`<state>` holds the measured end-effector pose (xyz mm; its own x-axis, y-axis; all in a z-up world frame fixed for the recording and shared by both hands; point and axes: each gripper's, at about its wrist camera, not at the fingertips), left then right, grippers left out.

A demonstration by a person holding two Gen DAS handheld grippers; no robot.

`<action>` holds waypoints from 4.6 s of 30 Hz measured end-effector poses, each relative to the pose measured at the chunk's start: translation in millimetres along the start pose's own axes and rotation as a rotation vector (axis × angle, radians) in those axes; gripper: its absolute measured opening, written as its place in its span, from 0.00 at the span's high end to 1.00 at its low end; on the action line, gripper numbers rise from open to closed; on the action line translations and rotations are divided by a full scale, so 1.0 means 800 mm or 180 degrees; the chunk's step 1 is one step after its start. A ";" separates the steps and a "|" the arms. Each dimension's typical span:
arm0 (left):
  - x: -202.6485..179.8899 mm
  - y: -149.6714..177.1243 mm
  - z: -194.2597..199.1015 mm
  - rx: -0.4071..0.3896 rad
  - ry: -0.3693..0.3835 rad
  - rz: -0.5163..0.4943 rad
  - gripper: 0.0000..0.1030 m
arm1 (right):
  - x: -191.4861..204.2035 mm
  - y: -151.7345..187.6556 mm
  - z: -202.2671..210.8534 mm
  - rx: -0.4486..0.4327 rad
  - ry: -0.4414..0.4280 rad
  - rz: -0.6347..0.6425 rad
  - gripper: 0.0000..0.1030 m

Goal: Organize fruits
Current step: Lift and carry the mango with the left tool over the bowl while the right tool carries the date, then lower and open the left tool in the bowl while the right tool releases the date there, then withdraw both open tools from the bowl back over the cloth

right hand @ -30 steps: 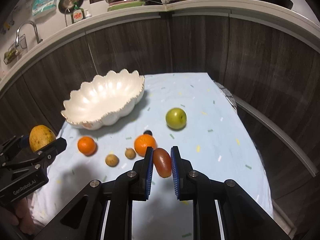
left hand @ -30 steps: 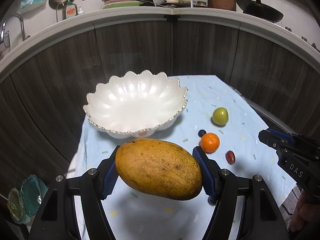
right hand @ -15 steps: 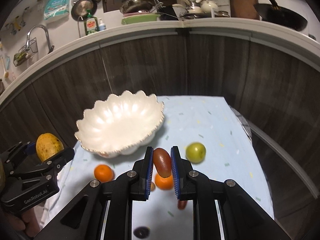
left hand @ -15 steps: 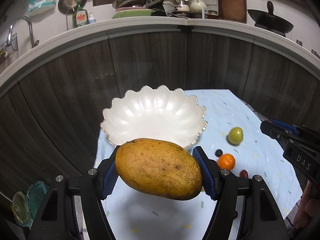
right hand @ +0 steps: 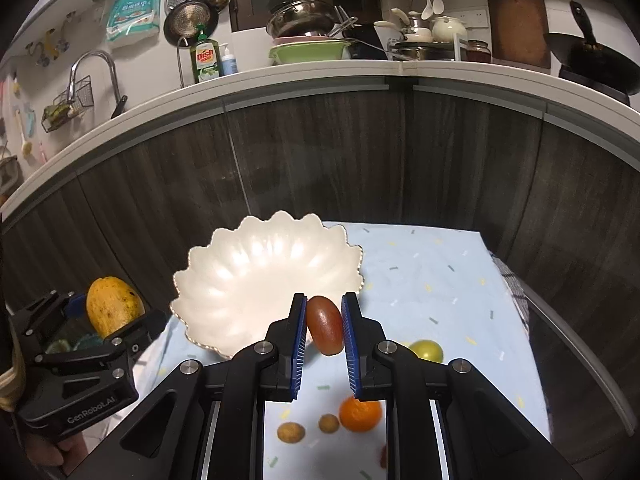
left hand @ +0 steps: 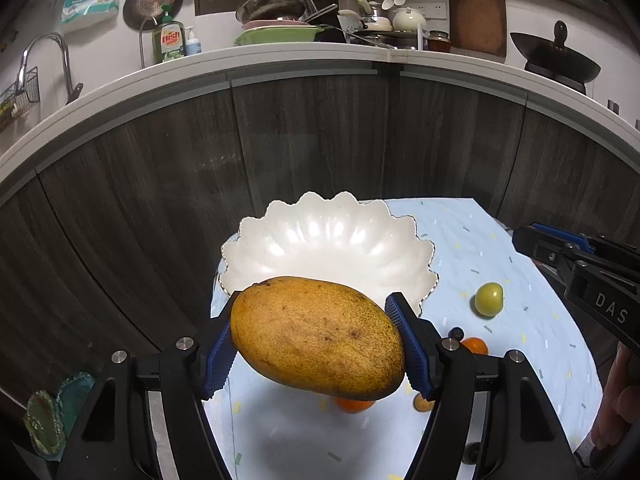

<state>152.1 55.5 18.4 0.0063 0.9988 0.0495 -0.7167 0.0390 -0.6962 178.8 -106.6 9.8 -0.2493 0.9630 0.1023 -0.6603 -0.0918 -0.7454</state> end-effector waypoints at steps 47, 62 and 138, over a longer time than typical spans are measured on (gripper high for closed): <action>0.046 -0.054 -0.127 0.0372 -0.0027 0.0118 0.33 | 0.009 -0.062 -0.151 0.0595 -0.0045 0.0062 0.82; 0.040 -0.041 -0.152 0.0691 -0.0001 0.0149 0.32 | 0.012 -0.049 -0.174 0.0837 -0.0047 0.0093 0.81; -0.075 -0.003 -0.017 0.0248 0.0096 -0.0159 0.07 | -0.076 0.012 -0.020 0.0365 0.0309 -0.0154 0.25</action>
<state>163.2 -4.1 7.2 0.0635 0.9962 0.0604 -0.7672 0.0874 -0.6355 198.8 -161.9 -14.2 -0.1492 0.9865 0.0679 -0.7478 -0.0676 -0.6605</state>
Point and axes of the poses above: each gripper's, at about its wrist camera, not at the fingertips, and z roughly against the way its jaws point, x to its left, y to its underside, and after that the axes turned 7 degrees about x, right-handed
